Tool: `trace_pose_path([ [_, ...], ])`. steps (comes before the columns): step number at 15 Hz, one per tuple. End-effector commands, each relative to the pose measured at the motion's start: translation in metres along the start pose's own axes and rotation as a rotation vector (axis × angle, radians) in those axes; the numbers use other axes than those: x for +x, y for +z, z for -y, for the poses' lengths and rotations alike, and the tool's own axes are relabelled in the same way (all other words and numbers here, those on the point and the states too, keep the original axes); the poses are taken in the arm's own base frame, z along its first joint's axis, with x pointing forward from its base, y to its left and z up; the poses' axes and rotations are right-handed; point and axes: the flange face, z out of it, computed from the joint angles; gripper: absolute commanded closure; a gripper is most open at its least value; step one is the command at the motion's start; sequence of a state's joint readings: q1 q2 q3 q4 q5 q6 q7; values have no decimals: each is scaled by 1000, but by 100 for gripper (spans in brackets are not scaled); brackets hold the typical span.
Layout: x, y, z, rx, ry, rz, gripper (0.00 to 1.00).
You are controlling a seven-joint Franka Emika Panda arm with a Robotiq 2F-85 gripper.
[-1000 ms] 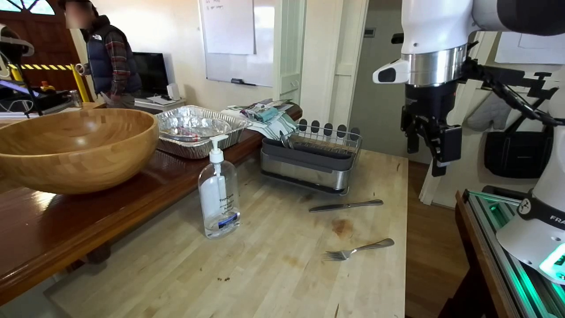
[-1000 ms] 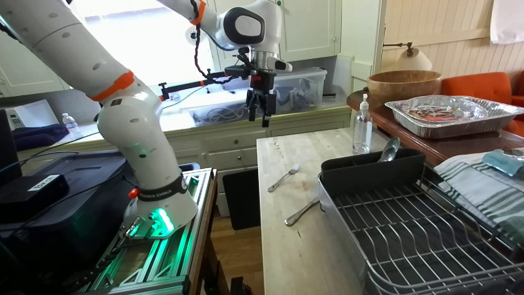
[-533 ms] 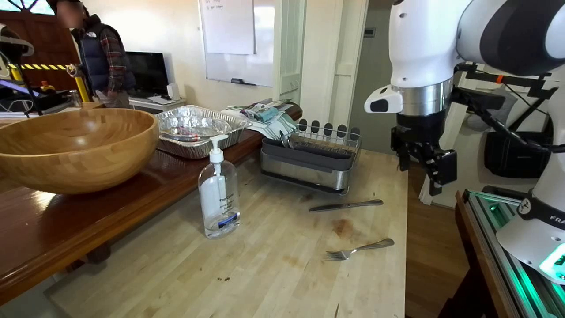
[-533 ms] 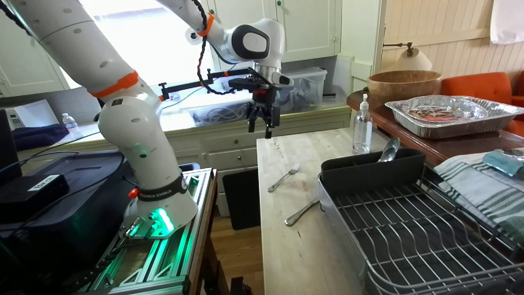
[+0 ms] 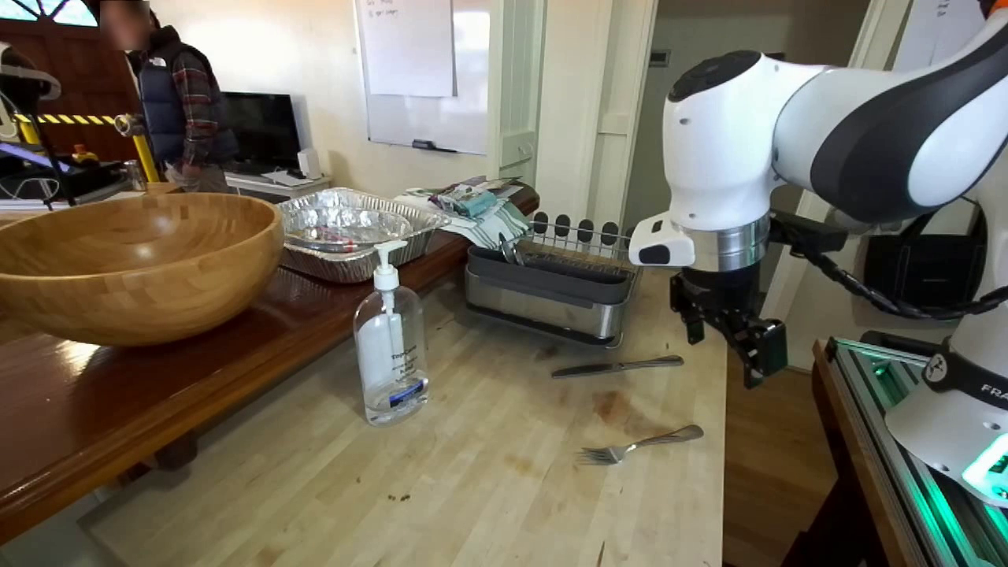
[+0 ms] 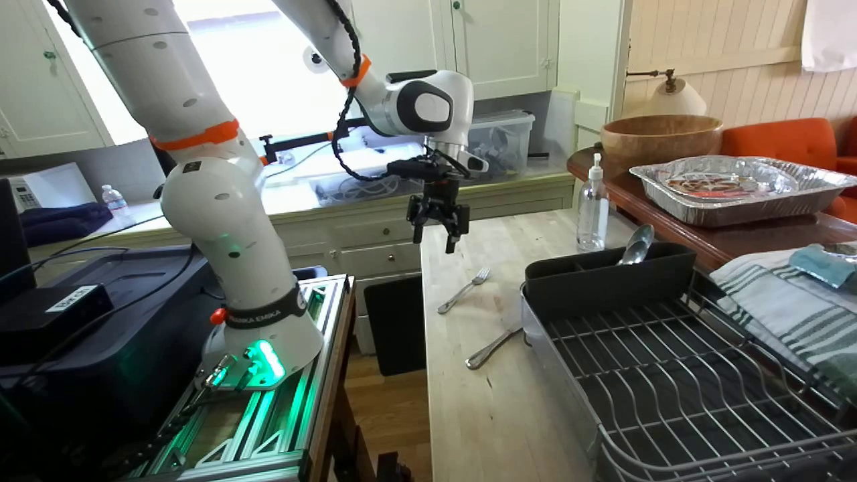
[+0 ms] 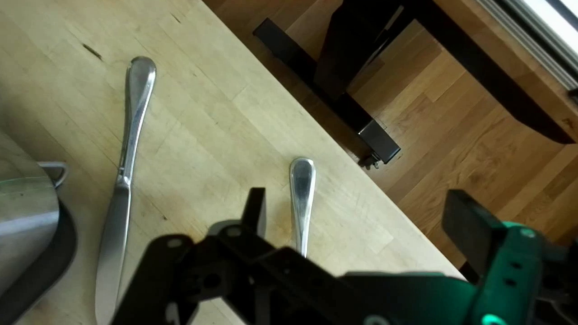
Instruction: Pick up the fork and place it in the bottom cutlery holder of the drying rack
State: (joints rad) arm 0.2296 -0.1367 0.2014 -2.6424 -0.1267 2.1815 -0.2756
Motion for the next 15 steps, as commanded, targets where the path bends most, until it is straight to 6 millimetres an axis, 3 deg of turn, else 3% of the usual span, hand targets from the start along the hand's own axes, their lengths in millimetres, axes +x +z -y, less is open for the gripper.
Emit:
trace_pose_path([
  [1, 19, 24, -4, -27, -70, 9, 0],
  [5, 31, 42, -10, -64, -74, 17, 0],
  [6, 21, 31, -5, -43, -75, 12, 0],
  [15, 33, 38, -6, -71, -24, 11, 0],
])
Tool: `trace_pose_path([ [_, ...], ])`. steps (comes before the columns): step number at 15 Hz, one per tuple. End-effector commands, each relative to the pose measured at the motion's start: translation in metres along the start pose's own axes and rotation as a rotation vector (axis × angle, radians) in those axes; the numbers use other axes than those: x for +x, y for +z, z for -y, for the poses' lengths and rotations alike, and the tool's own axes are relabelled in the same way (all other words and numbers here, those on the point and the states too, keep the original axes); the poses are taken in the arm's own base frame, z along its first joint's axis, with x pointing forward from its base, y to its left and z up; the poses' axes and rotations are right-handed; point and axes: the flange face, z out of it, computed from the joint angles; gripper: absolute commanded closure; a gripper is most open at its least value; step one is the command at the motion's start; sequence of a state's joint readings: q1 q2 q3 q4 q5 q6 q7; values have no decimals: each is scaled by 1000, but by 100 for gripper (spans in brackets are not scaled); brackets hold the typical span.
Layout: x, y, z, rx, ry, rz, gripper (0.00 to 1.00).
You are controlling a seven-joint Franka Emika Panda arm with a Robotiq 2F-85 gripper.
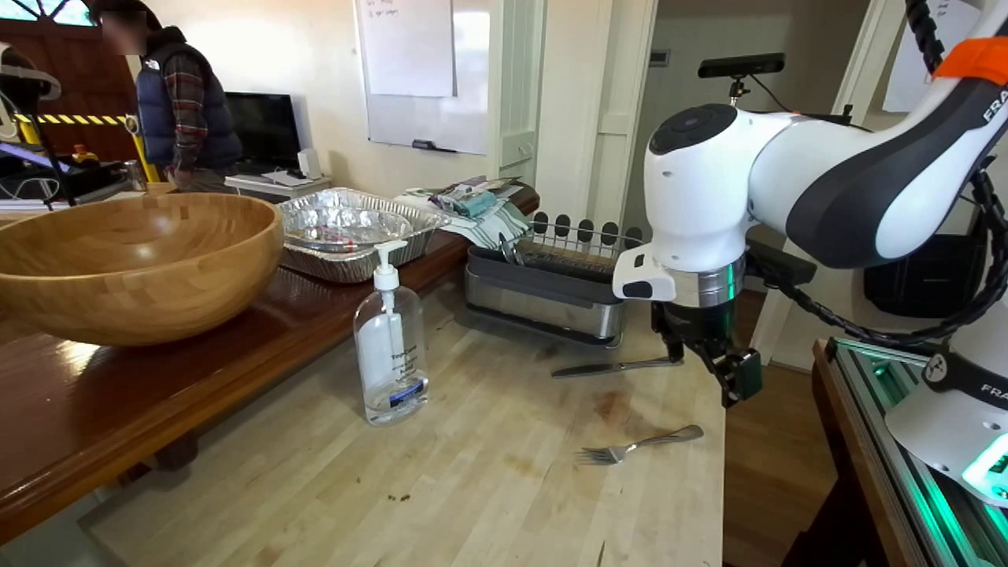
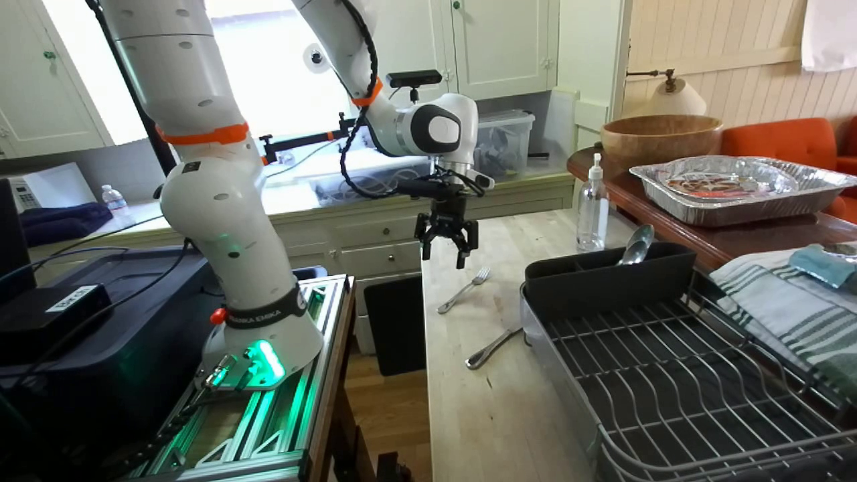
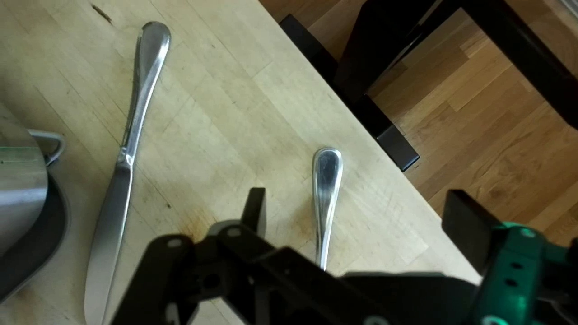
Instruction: Pick up the fork and place it in the bottom cutlery holder of the drying rack
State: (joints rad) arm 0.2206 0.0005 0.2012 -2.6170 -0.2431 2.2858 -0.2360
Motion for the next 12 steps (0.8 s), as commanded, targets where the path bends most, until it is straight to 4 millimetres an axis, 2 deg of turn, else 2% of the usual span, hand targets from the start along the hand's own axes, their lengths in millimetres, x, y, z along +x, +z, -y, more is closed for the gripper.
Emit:
trace_pose_path([
  [1, 11, 7, -1, -27, 24, -9, 0],
  [8, 31, 25, -7, -55, 76, -125, 0],
  [12, 44, 46, -10, -12, 122, -159, 0],
])
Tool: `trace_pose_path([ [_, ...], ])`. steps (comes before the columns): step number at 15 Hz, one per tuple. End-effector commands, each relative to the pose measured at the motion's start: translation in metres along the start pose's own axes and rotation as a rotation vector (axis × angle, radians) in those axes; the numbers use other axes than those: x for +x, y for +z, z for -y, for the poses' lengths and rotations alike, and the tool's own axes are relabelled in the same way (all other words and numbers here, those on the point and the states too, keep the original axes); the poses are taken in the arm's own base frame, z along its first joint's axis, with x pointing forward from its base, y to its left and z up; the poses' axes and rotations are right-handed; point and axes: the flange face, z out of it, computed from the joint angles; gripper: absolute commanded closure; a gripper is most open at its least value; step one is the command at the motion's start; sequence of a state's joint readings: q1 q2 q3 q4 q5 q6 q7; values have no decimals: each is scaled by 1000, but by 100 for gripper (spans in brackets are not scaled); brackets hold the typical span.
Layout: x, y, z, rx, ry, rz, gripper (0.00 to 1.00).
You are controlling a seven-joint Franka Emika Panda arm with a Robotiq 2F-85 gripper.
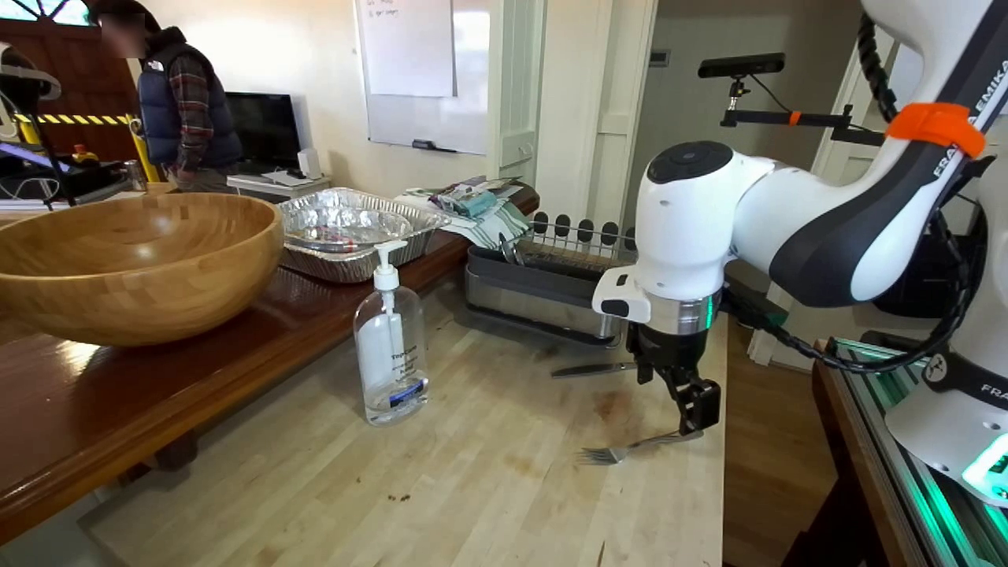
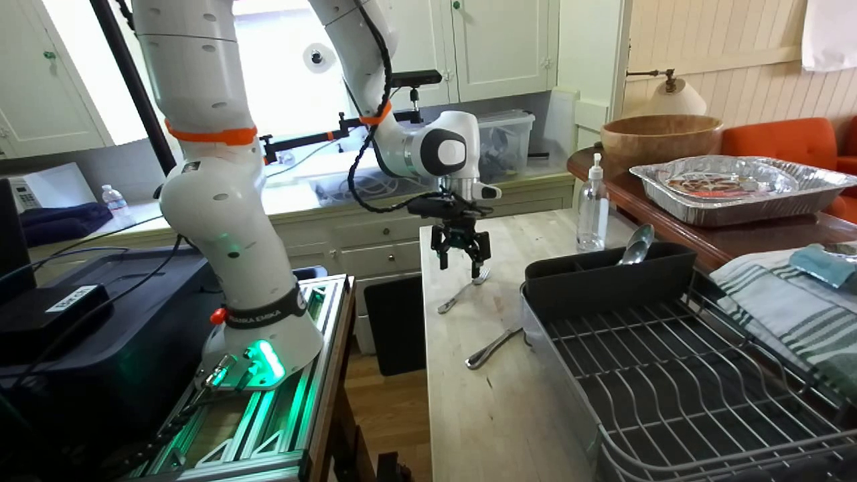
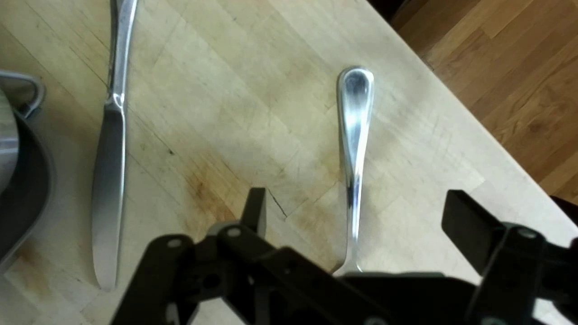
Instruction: Pick up the fork and place it in the bottom cutlery holder of the drying rack
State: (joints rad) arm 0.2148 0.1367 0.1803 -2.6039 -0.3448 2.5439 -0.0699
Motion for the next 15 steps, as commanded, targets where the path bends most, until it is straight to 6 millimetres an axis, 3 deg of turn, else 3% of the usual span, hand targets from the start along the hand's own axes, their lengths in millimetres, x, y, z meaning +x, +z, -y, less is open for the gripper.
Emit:
trace_pose_path([
  [1, 13, 25, -3, 26, 48, -22, 0],
  [5, 21, 43, -5, 44, 77, -18, 2],
  [6, 23, 46, -7, 42, 88, -16, 10],
  [10, 32, 54, -11, 45, 113, -21, 4],
  [11, 34, 55, -12, 43, 119, -24, 30],
  [13, 38, 57, -14, 42, 128, -25, 30],
  [15, 41, 57, -15, 39, 132, -26, 47],
])
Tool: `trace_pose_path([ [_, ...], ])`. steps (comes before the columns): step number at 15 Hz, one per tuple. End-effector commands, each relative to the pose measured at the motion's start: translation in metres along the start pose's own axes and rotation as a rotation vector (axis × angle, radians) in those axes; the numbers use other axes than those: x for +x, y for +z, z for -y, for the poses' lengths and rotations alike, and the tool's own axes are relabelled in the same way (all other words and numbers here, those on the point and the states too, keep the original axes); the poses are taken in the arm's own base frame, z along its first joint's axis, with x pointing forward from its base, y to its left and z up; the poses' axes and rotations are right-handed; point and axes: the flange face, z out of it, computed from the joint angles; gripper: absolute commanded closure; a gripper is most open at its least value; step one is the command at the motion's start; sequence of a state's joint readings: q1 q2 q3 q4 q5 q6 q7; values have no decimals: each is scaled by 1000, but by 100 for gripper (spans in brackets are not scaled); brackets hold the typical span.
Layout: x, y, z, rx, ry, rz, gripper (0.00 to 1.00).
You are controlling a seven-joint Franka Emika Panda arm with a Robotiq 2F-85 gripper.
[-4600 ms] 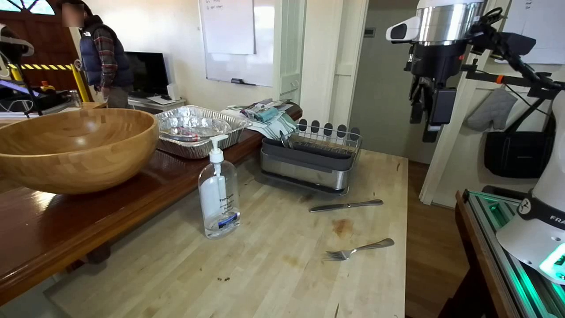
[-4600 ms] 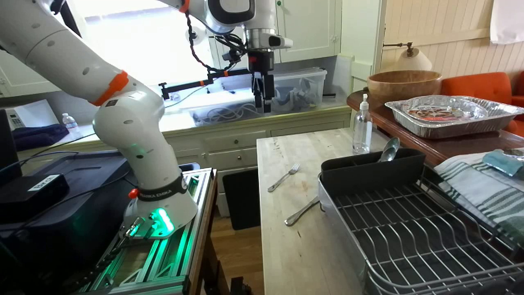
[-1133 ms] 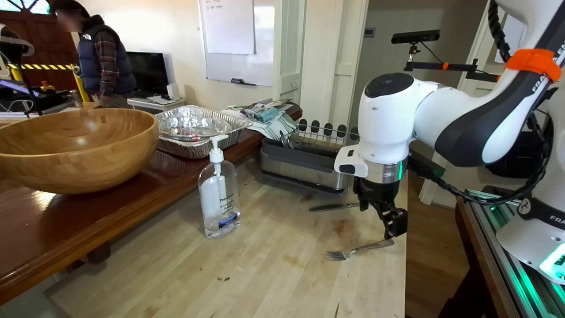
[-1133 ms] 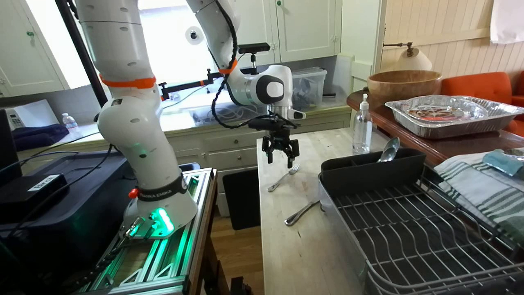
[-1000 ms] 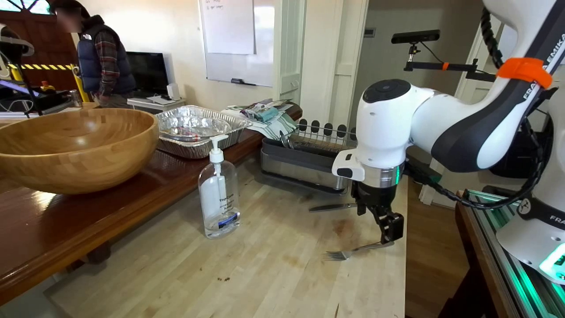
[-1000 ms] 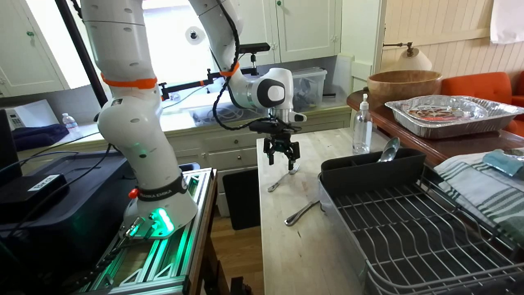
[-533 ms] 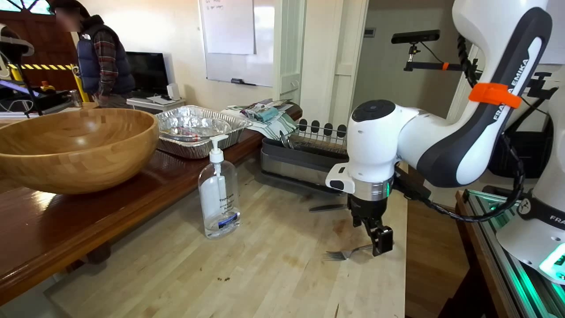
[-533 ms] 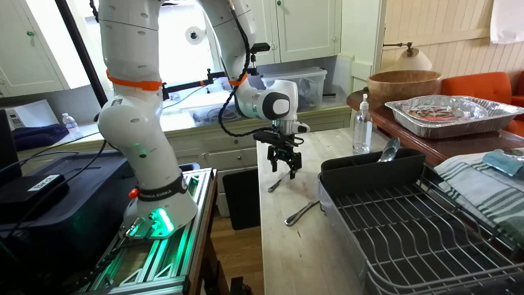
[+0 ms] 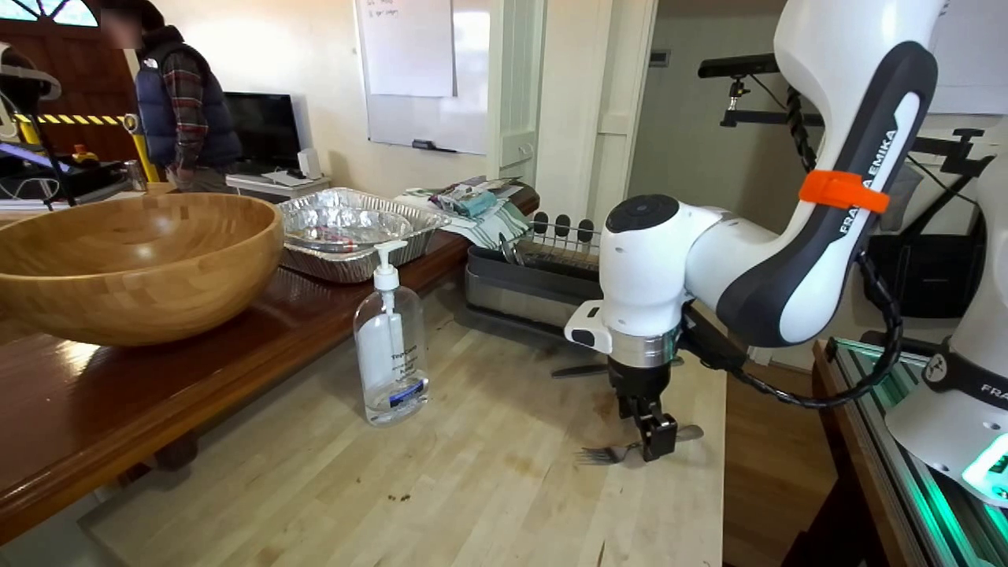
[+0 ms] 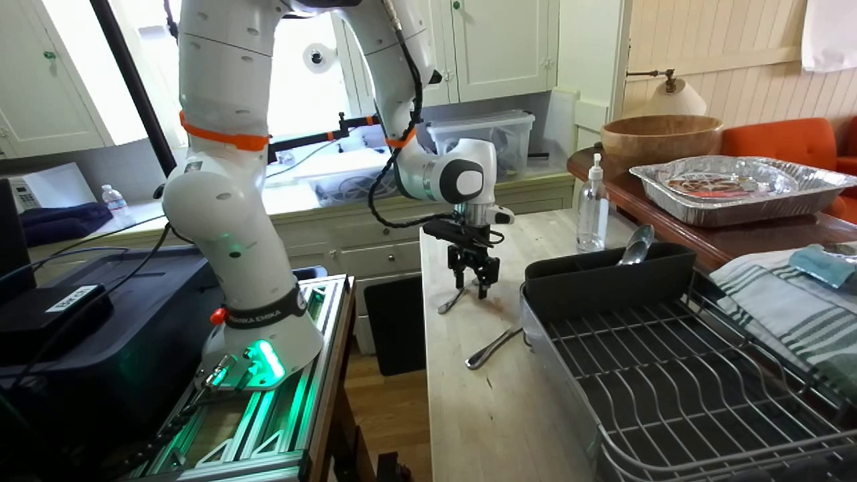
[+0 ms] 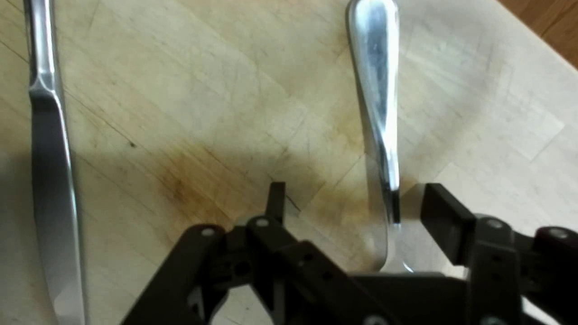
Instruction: Pick up the fork and place it in the bottom cutlery holder of the drying rack
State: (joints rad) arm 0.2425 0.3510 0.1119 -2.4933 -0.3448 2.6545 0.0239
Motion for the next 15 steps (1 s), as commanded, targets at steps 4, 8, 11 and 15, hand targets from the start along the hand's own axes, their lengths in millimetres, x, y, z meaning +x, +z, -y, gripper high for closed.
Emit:
trace_pose_path([
  [4, 11, 3, 3, -20, 14, -17, 76],
  [8, 11, 0, -1, -26, 17, -20, 100],
  [11, 12, -1, -3, -29, 14, -21, 98],
  [15, 8, -16, -3, -46, 14, -29, 98],
])
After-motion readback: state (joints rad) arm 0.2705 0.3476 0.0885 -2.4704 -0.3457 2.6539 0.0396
